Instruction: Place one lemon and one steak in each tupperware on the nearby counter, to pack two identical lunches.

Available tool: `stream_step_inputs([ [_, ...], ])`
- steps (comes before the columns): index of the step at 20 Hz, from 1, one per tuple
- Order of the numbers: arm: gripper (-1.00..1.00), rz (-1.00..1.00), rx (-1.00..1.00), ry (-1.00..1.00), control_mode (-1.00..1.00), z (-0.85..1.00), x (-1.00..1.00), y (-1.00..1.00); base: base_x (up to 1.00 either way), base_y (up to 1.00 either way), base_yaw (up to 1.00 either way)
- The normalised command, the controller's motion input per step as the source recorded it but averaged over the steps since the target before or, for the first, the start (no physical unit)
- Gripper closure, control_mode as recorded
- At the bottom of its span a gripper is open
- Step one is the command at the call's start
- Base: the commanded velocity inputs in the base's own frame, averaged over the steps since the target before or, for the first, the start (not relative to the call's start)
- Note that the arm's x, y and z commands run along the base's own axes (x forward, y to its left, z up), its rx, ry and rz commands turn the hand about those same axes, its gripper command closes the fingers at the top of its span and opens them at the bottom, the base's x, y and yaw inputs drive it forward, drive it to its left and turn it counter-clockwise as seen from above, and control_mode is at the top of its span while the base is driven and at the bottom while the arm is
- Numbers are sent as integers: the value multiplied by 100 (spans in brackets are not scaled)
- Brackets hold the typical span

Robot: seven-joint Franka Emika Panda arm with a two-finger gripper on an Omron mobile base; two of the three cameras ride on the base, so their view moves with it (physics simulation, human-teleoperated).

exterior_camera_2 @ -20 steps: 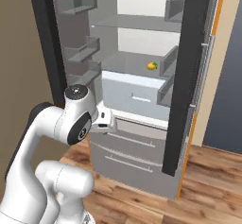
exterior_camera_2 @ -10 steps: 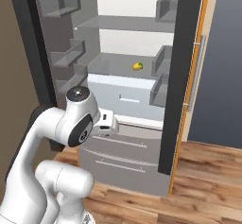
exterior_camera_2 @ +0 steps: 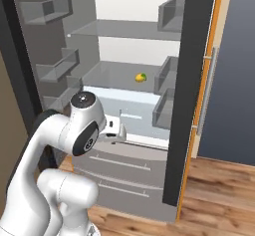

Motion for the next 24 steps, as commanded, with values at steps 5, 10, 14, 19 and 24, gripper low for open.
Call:
stream_step_inputs([
  [5, -100, 0, 0, 0, 100, 0, 0, 0, 67, -1, 0],
  [10, -100, 0, 0, 0, 100, 0, 0, 0, 62, 0, 0],
  [14, -100, 0, 0, 0, 100, 0, 0, 0, 60, 1, 0],
  [19, -100, -1, 0, 0, -100, -6, 29, 0, 41, 2, -1],
  [24, -100, -3, 0, 0, -100, -5, 63, 5, 0, 0, 0],
])
